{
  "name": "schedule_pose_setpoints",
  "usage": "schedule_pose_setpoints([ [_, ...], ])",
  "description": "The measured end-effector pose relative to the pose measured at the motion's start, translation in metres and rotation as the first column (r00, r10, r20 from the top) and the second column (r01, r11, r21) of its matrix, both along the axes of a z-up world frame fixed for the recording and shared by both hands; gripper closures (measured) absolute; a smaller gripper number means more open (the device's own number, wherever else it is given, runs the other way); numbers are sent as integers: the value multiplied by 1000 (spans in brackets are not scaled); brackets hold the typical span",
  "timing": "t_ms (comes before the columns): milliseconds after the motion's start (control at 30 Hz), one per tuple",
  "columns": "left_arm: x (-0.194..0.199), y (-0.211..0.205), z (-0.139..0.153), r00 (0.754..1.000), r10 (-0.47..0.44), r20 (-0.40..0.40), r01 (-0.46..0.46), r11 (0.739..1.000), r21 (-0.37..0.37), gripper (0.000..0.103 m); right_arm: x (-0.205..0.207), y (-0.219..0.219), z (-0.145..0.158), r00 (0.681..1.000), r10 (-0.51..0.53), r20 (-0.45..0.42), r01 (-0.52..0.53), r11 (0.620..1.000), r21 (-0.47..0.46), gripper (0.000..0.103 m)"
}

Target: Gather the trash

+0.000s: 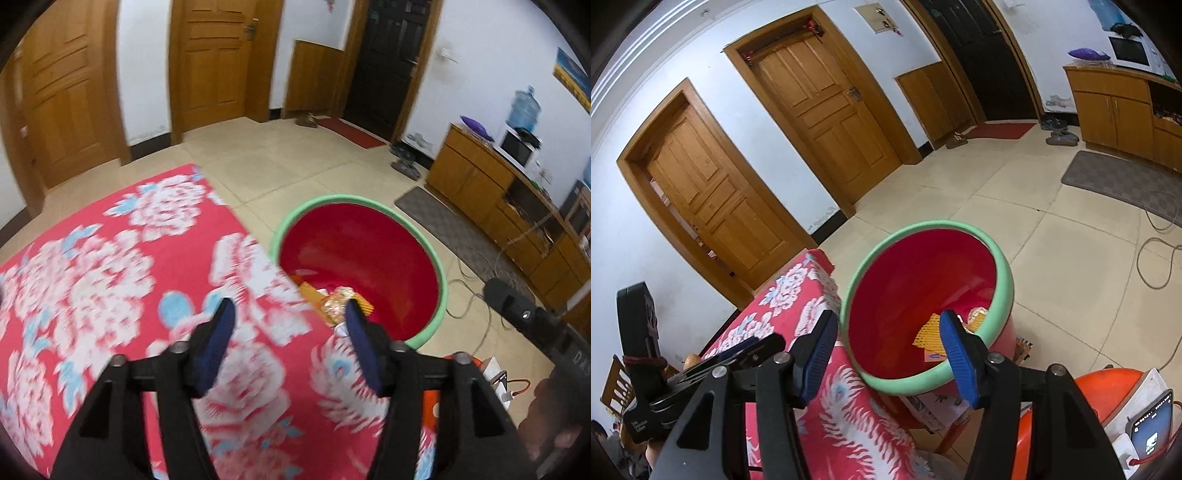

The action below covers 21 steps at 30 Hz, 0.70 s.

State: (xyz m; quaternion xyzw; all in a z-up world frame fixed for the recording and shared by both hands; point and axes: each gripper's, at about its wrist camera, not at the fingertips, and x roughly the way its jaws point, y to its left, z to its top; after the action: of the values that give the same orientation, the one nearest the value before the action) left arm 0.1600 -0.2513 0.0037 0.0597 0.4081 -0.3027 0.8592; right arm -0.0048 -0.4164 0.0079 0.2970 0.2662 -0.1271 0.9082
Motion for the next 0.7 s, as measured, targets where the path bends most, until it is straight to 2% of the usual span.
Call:
schedule_pose_setpoints([
  [100, -8, 25, 9, 998, 56, 26, -56, 998, -1, 34, -3, 12, 10, 999, 36, 20, -36, 999, -11, 38],
  [200, -15, 47, 15, 993, 110, 39, -110, 994, -6, 28, -7, 26, 21, 997, 68, 34, -67, 997, -36, 37],
  [333, -25, 80, 24, 984, 171, 53, -170, 985, -23, 27, -16, 43, 39, 990, 123, 63, -118, 990, -75, 36],
  [700, -70, 147, 54, 946, 299, 127, -294, 954, -59, 24, -53, 81, 96, 968, 237, 77, -208, 938, -279, 33],
])
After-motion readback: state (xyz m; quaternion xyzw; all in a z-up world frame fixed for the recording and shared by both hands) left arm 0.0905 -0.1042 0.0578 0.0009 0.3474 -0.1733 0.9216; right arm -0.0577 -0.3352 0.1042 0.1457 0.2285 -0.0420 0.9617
